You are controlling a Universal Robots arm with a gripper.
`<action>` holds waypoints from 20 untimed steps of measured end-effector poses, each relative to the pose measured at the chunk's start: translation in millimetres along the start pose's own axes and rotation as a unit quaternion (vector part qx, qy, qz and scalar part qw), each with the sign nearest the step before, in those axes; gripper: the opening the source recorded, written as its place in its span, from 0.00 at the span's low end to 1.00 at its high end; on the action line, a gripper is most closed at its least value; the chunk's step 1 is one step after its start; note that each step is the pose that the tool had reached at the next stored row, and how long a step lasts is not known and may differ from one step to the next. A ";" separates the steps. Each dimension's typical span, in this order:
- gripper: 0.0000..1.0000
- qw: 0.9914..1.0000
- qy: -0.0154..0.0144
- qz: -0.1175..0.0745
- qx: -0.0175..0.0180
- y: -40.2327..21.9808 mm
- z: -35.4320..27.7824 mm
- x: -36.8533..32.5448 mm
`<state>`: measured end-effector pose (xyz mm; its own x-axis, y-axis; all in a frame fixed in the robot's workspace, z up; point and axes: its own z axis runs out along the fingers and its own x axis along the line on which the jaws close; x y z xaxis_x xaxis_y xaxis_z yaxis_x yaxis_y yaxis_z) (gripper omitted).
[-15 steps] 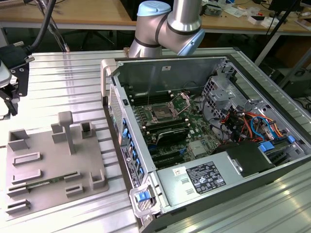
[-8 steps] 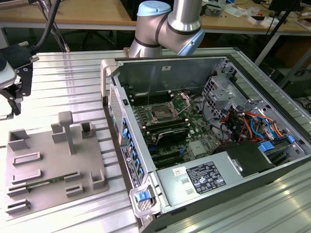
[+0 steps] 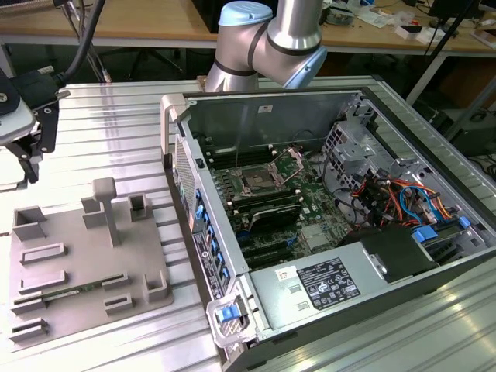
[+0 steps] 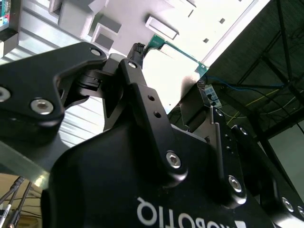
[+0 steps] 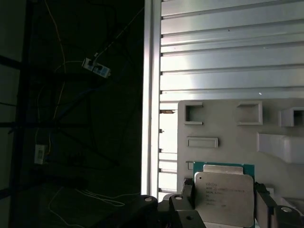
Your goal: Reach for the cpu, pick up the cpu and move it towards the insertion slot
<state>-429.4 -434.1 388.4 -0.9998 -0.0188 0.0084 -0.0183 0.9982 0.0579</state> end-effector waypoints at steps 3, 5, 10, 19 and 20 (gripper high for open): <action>0.55 1.000 0.000 0.000 0.000 -0.1 -0.1 -2.1; 0.55 1.000 0.000 0.000 0.000 -0.1 0.0 -3.9; 0.55 1.000 0.000 0.000 0.000 -0.1 -0.1 -9.4; 0.55 1.000 0.000 0.000 0.000 -0.3 -0.1 -15.0; 0.55 1.000 0.000 0.000 0.000 -0.3 -0.1 -15.2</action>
<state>-414.2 -434.1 388.4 -0.9998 -0.0187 0.0084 -0.0182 0.9982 0.0579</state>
